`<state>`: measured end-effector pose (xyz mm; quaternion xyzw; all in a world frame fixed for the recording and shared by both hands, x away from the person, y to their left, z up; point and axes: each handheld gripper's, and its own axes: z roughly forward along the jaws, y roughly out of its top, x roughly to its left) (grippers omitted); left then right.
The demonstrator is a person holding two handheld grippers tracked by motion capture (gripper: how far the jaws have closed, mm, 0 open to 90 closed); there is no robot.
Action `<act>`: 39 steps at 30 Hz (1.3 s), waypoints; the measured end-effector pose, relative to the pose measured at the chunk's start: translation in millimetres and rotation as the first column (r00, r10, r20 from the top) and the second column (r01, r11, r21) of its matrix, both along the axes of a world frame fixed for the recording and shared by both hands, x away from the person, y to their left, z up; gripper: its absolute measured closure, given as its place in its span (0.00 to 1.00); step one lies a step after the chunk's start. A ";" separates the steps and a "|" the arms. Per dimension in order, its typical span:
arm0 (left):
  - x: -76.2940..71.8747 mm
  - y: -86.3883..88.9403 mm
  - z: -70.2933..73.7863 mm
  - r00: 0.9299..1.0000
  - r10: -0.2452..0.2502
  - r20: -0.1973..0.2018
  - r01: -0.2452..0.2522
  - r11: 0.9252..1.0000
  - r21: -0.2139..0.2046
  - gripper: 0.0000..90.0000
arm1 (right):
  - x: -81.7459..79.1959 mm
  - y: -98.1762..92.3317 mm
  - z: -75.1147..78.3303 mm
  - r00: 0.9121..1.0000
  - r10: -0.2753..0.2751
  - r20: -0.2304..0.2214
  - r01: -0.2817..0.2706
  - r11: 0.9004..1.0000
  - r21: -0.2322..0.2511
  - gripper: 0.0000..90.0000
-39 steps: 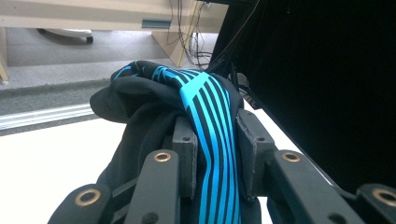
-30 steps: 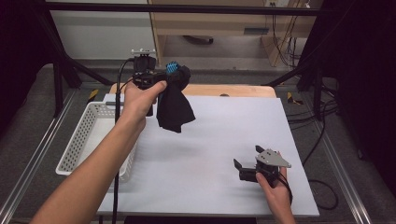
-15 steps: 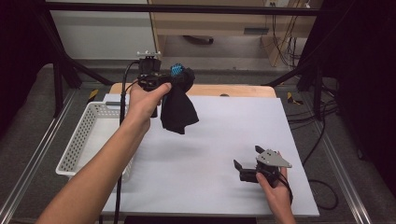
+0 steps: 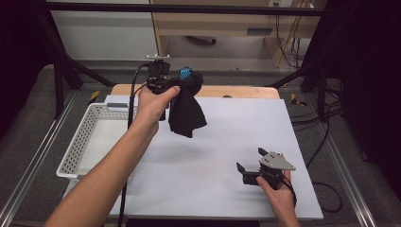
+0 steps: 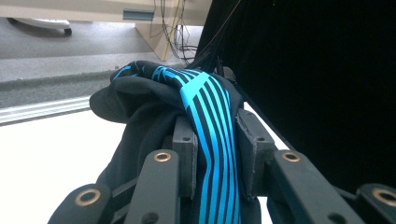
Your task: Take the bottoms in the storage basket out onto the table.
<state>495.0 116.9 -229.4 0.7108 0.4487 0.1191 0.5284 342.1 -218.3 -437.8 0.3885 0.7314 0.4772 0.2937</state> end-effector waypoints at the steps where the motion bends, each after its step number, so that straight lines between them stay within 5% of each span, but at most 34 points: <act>1: 0.2 -0.6 -0.8 1.000 -0.001 0.000 0.001 1.000 -0.001 0.80 | -0.3 0.0 0.1 1.000 0.001 0.001 -0.001 1.000 0.001 0.04; 25: 12.8 -17.8 -36.1 0.999 -0.027 -0.037 0.026 0.999 -0.027 0.80 | 0.6 -3.5 -2.2 1.000 0.012 -0.013 -0.012 1.000 0.003 0.04; 39: 14.5 -27.6 -44.5 0.998 -0.048 -0.042 0.047 0.999 -0.013 0.80 | 0.7 -3.5 -2.3 1.000 0.025 -0.013 -0.025 1.000 -0.001 0.05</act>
